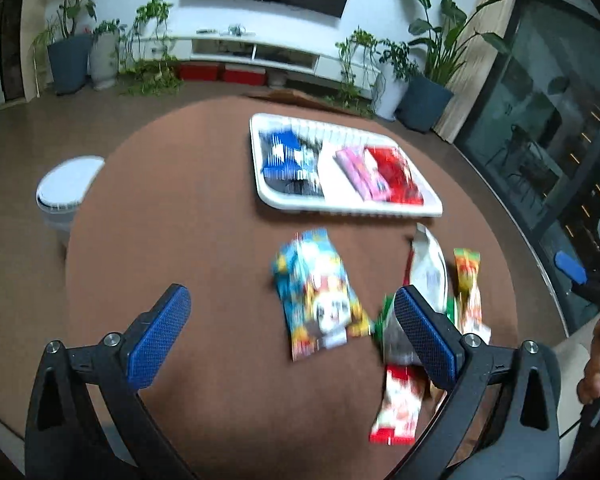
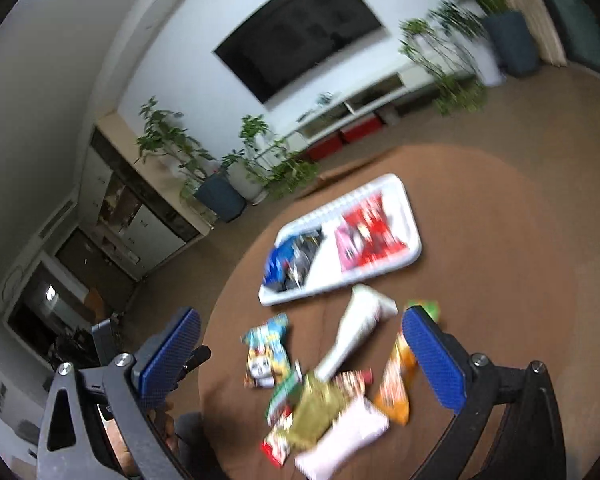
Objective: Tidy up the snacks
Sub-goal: 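Move both grippers back over the remaining snacks, then grasp the panda-print bag with the left gripper while the right grasps the white wrapper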
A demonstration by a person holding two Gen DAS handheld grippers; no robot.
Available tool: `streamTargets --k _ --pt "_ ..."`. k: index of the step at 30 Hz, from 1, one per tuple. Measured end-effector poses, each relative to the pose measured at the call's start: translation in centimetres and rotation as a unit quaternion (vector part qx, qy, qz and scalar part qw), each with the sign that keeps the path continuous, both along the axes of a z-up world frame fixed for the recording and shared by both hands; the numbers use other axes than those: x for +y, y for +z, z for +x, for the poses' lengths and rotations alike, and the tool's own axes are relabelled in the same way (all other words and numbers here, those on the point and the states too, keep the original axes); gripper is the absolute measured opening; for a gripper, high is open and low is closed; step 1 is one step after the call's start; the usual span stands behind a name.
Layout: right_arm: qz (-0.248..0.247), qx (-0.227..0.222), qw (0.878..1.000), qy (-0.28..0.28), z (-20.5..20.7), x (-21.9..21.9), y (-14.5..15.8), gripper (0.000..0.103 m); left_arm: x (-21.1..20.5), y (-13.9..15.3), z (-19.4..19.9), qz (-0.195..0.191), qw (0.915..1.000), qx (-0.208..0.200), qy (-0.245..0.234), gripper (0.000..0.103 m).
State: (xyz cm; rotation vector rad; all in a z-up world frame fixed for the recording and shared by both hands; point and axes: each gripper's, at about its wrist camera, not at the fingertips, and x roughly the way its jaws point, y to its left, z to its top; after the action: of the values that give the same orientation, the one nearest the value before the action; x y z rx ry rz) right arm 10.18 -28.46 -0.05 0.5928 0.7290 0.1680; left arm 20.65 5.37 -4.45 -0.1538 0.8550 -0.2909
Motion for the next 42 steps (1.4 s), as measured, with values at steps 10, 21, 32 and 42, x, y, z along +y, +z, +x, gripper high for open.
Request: streamTargets --k 10,21,32,42 --pt "-0.034 0.134 0.99 -0.04 -3.8 3.2 -7.5 0.093 -0.9 -2.9 -3.7 -0.011 0.9995 0.021 -0.019 0.103" --pt "-0.084 0.189 0.978 -0.02 -2.5 5.9 -10.6 0.073 -1.0 -2.3 -4.6 -0.014 0.9991 0.011 -0.039 0.102" --pt "-0.124 0.202 0.972 -0.003 -0.8 7.7 -10.8 0.069 -0.5 -2.4 -4.3 -0.021 0.9989 0.016 -0.04 0.102" --pt "-0.2 0.204 0.958 0.013 -0.2 8.7 -10.8 0.045 -1.4 -2.2 -2.8 0.0 0.9988 0.015 -0.047 0.102"
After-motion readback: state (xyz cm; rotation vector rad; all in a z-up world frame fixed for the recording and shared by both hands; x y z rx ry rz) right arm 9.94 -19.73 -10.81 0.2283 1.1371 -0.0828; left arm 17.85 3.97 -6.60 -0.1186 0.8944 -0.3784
